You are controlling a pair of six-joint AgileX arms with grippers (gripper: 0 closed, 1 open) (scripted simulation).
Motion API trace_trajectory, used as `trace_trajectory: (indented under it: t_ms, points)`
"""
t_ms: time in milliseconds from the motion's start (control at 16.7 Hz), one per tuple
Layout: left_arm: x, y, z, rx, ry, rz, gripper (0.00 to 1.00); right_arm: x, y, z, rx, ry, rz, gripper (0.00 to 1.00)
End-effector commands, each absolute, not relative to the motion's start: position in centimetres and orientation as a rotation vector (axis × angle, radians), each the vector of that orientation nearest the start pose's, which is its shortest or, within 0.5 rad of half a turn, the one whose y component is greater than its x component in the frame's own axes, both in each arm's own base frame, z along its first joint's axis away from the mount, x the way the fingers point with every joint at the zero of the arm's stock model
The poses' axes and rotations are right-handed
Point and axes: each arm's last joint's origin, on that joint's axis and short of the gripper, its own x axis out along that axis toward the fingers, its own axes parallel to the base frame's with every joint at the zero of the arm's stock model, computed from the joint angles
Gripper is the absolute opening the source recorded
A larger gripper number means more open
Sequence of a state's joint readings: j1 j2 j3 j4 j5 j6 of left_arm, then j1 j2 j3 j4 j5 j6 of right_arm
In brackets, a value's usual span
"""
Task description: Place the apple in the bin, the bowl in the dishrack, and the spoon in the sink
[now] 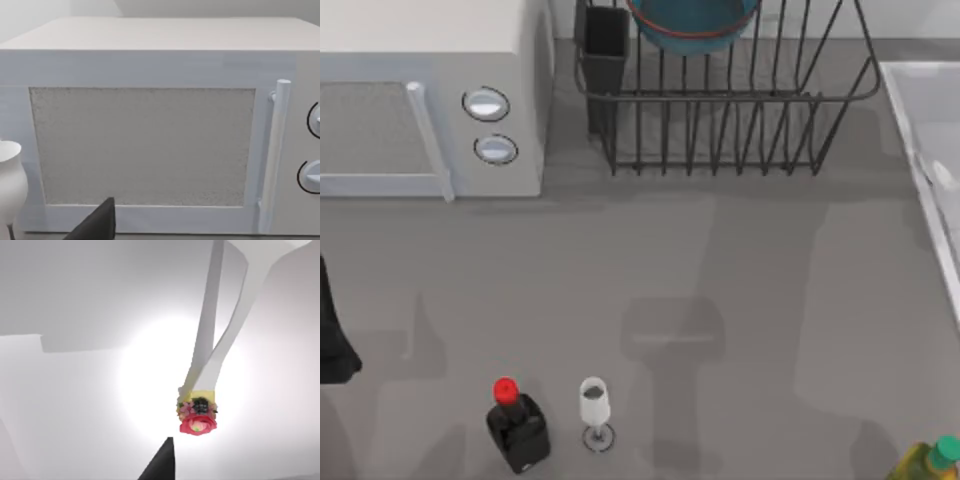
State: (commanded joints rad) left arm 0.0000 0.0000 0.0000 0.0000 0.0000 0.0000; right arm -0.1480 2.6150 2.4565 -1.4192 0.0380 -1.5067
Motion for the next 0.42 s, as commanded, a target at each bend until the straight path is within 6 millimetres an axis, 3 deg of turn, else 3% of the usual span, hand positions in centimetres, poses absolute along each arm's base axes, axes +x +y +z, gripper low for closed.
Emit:
trace_trajectory:
  t_ms: [120,420]
  points:
    - [10.57,-0.12,16.00,0.000,0.000,0.000,1.00,50.03,-6.85,15.44,-1.079,1.324,1.053,1.00]
    - [10.57,-0.12,16.00,0.000,0.000,0.000,1.00,50.03,-6.85,15.44,-1.079,1.324,1.053,1.00]
